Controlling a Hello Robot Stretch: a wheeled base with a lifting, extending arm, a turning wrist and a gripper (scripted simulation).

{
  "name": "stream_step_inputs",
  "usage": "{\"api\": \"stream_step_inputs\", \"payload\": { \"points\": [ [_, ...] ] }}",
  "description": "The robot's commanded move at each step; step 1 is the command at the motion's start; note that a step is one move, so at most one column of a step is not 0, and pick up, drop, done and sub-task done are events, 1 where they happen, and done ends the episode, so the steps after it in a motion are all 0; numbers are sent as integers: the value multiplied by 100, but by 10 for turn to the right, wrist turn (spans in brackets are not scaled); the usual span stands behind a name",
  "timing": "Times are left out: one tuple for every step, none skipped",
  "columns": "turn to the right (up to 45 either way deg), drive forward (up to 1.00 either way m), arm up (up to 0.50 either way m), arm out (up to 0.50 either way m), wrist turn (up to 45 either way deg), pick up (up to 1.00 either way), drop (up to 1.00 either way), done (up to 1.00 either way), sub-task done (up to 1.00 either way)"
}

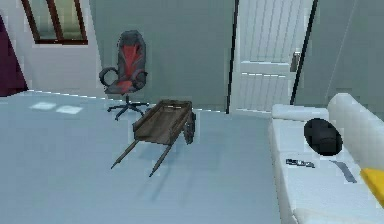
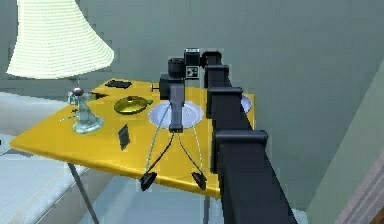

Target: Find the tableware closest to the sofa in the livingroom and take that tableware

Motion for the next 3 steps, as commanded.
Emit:
{"api": "stream_step_inputs", "payload": {
  "points": [
    [0,0,0,0,450,0,0,0,0],
    [0,0,0,0,450,0,0,0,0],
    [0,0,0,0,450,0,0,0,0]
  ]
}}
